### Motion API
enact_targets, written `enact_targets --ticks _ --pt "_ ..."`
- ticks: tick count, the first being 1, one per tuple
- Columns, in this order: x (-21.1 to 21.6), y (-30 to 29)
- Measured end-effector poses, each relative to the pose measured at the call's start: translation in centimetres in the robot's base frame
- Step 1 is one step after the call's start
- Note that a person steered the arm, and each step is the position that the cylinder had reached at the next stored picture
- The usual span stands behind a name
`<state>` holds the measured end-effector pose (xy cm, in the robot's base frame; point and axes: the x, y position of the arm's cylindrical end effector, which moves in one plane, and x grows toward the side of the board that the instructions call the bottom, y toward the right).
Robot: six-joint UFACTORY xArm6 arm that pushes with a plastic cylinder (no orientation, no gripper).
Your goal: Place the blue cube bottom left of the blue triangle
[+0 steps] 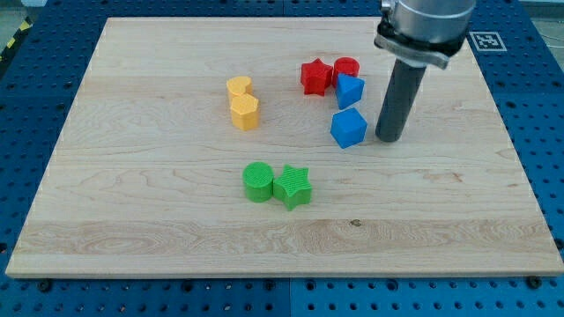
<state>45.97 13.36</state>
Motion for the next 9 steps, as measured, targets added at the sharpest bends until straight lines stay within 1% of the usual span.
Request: enact_targets --ticks 1,2,3,5,7,8,9 --pt "2.2 -0.2" --pt "2.6 -2.9" --pt "0.3 -4.0" --pt "-0.1 -4.0" --pt "-1.7 -4.4" --pt "-3.5 -4.7" --pt "-3.5 -4.7"
